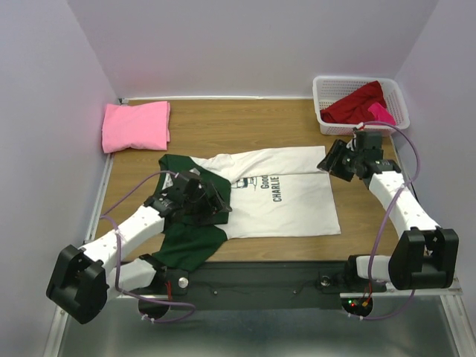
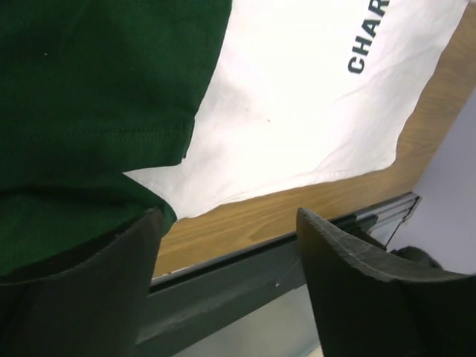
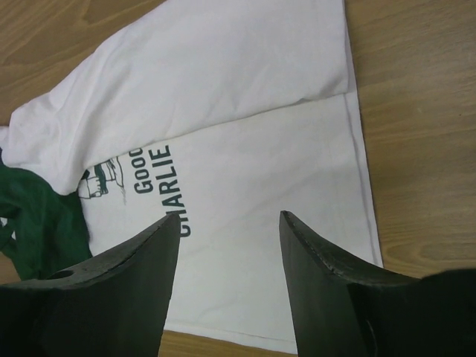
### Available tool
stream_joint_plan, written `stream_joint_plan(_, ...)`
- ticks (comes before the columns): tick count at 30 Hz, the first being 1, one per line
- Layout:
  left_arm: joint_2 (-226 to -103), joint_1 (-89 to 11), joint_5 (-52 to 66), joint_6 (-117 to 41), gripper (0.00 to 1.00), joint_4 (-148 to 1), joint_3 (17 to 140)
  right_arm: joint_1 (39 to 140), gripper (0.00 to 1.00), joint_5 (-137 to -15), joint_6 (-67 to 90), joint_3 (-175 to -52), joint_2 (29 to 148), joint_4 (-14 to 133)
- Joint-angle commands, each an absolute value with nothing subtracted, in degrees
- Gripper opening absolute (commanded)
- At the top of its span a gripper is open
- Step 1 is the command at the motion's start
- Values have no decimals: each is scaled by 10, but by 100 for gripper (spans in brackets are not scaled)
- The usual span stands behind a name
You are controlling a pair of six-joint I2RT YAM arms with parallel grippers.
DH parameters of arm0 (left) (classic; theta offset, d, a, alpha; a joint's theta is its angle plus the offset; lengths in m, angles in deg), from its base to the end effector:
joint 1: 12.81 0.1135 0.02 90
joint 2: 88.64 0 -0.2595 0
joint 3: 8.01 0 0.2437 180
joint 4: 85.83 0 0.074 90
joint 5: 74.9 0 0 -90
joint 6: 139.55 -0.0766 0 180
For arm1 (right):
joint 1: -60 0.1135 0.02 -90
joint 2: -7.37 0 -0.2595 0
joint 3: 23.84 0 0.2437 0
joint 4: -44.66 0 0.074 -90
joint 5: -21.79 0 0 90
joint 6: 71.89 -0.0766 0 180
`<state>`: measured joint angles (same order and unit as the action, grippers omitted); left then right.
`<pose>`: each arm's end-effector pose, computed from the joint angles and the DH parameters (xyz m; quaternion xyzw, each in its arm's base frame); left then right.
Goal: Fold and stack the t-shirts
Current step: Fold the tshirt
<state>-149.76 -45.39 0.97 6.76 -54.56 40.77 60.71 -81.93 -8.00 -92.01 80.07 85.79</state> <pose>0.1922 -0.1450 0.1864 -0.1401 0.9027 -0.3544 0.1999 0.2893 0.0218 0.2359 0.1582 0.9069 0.1945 0.3388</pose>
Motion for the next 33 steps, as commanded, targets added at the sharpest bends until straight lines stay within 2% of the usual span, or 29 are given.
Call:
stream_joint_plan(1, -1489, -456, 23, 56, 91, -550, 449, 603, 62, -855, -53, -927, 815, 851)
stream_joint_plan(3, -1496, -449, 67, 18, 91, -524, 502, 603, 62, -860, -44, -939, 827, 854)
stream_joint_plan(6, -1531, -396, 100, -50, 81, -487, 565, 603, 62, -854, -42, -968, 857, 853)
stream_joint_plan(7, -1543, -376, 100, -66, 77, -489, 576, 603, 62, -852, -41, -980, 878, 853)
stream_joint_plan(8, -1567, -329, 102, -83, 69, -497, 586, 603, 59, -846, -40, -992, 889, 852)
stream_joint_plan(10, -1626, -287, 113, -137, 57, -508, 624, 603, 52, -839, -39, -1032, 929, 851)
stream_joint_plan(14, -1747, -228, 147, -194, 48, -517, 707, 603, 41, -827, -48, -1094, 1000, 845)
stream_joint_plan(20, -1894, -184, 176, -227, 34, -528, 796, 609, 40, -807, -57, -1154, 1093, 826)
stream_joint_plan(25, -1976, -175, 173, -238, 31, -529, 837, 612, 38, -779, -56, -1175, 1152, 810)
stream_joint_plan(33, -2024, -135, 187, -215, 29, -548, 834, 612, 36, -735, -62, -1183, 1218, 804)
